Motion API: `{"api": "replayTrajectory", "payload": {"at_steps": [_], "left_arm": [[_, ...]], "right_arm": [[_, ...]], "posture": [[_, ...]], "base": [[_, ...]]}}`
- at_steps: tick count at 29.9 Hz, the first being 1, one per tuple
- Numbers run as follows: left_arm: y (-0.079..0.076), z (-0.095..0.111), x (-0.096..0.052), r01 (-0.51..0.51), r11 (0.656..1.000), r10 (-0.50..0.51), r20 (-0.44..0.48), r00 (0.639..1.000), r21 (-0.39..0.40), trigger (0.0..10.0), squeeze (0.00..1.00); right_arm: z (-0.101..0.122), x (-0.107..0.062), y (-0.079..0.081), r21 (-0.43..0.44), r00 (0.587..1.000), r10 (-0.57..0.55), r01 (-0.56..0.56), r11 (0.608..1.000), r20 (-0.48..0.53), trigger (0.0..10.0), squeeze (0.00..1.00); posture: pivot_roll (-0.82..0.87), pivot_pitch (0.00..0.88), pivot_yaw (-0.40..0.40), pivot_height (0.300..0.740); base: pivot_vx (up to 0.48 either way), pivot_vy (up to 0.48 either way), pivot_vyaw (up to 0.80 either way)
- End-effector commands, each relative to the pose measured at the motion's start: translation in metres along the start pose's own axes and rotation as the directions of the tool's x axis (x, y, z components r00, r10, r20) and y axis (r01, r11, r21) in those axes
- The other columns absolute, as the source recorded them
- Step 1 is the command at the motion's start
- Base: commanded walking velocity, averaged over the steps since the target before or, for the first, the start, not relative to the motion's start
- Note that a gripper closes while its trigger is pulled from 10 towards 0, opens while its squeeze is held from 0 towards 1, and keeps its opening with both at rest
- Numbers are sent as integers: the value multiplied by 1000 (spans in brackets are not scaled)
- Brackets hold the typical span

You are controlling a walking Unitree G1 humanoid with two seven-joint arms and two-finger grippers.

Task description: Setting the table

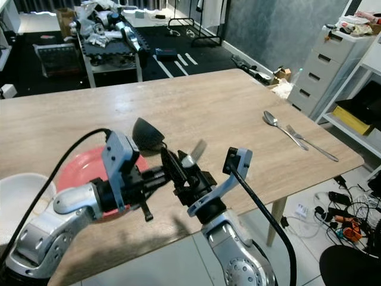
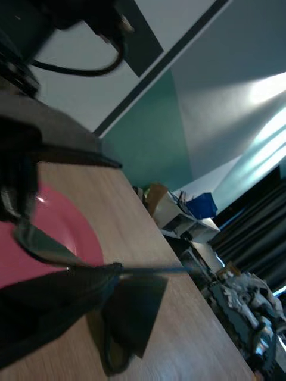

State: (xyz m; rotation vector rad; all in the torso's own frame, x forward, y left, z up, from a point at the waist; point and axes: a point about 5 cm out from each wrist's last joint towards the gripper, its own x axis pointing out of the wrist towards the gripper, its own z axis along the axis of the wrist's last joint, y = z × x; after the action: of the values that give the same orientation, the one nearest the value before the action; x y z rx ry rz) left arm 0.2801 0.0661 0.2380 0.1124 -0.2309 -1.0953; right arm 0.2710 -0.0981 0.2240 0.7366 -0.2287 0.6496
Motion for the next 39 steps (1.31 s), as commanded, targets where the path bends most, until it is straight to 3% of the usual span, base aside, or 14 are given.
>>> {"api": "replayTrajectory", "payload": {"at_steps": [1, 11, 18, 22, 23, 24, 25, 29, 30, 31, 32, 33, 34, 39], "left_arm": [[-9, 1, 1, 40, 999, -40, 9, 999, 1, 10000, 0], [0, 0, 2, -36, 999, 36, 0, 999, 31, 10000, 0], [18, -5, 5, -227, 945, 235, -8, 972, 234, 10000, 0], [23, -4, 6, -280, 928, 287, 7, 958, 245, 10000, 0], [23, -4, 6, -278, 930, 285, 7, 958, 239, 10000, 298], [23, -4, 6, -278, 930, 285, 7, 958, 239, 10000, 298], [23, -4, 6, -279, 930, 285, 9, 959, 238, 10000, 1000], [22, -4, 6, -283, 927, 288, 14, 958, 245, 10000, 1000], [21, -3, 8, -280, 929, 282, 28, 959, 241, 10000, 439], [21, -3, 8, -280, 929, 282, 28, 959, 241, 10000, 439], [18, -2, 9, -270, 939, 267, 44, 963, 213, 10000, 0], [18, -2, 9, -270, 939, 267, 44, 963, 213, 10000, 0], [17, -1, 10, -262, 948, 256, 54, 965, 178, 10000, 0], [18, 1, 9, -268, 952, 262, 58, 963, 151, 10000, 0]], "right_arm": [[-1, -2, -6, 34, 999, -37, 36, 999, 13, 0, 0], [2, -3, -9, 48, 998, -61, 60, 997, 31, 0, 0], [0, -4, -13, 50, 997, -78, 77, 996, 20, 0, 0], [0, -3, -14, 50, 996, -87, 85, 995, 23, 0, 0], [0, -3, -14, 48, 996, -87, 86, 995, 23, 0, 0], [0, -3, -14, 48, 996, -87, 86, 995, 23, 0, 0], [0, -3, -14, 46, 996, -87, 86, 995, 23, 0, 0], [0, -3, -14, 46, 996, -84, 83, 996, 22, 0, 0], [-1, -3, -13, 49, 997, -70, 69, 996, 18, 0, 0], [-1, -3, -13, 49, 997, -70, 69, 996, 18, 0, 0], [-2, -2, -11, 50, 998, -64, 63, 997, 10, 1098, 0], [-2, -2, -11, 50, 998, -64, 63, 997, 10, 1098, 0], [-2, -2, -10, 51, 998, -62, 62, 997, 7, 10000, 0], [-2, -2, -10, 39, 998, -66, 66, 997, 7, 10000, 0]], "posture": [[53, 125, 50, 740], [51, 123, 51, 740], [52, 111, 50, 740], [53, 110, 50, 740], [52, 109, 49, 740], [52, 109, 49, 740], [52, 109, 49, 740], [53, 109, 50, 740], [54, 110, 51, 740], [54, 110, 51, 740], [54, 110, 51, 740], [54, 110, 51, 740], [54, 110, 51, 740], [52, 115, 55, 740]], "base": [[0, 0, 0], [0, 0, 0], [0, 0, 0], [0, 0, 0], [0, 0, 0], [0, 0, 0], [0, 0, 0], [0, 0, 0], [0, 0, 0], [0, 0, 0], [0, 0, 0], [0, 0, 0], [0, 0, 0], [0, 0, 0]]}}
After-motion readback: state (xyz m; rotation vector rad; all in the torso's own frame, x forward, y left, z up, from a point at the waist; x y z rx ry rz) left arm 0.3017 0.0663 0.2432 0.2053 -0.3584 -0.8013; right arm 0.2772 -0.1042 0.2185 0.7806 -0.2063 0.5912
